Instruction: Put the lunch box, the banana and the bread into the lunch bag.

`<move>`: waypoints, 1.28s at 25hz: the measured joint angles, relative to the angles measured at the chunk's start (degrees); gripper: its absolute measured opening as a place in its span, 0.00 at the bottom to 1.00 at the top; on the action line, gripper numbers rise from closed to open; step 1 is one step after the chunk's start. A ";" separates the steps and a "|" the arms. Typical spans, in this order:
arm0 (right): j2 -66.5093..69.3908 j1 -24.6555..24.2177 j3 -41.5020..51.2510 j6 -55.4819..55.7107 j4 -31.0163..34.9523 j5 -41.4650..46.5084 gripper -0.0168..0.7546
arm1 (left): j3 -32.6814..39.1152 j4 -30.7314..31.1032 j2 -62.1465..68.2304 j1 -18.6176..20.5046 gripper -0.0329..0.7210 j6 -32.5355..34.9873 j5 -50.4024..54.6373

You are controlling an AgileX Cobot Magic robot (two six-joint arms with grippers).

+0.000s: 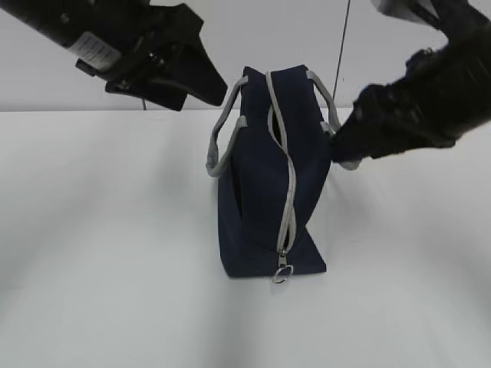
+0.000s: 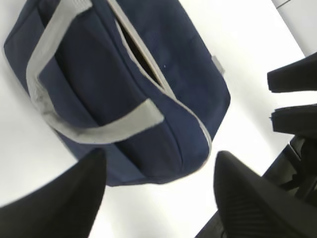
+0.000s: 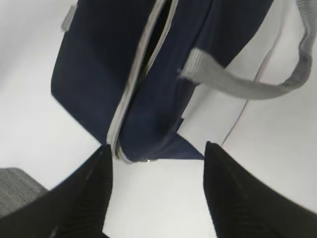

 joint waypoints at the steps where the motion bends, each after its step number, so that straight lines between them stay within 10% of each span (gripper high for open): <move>1: -1.58 0.00 2.77 -2.79 1.72 -1.11 0.58 | 2.21 -0.53 -1.49 0.00 0.66 1.16 -0.52; 18: -8.86 0.00 34.62 -70.19 37.62 -8.20 0.46 | 18.24 -8.18 -16.50 0.00 0.62 16.04 -5.02; 32: -1.29 0.00 35.05 -75.09 52.91 -10.84 0.41 | 18.27 -8.35 -16.60 -0.05 0.62 17.79 -5.85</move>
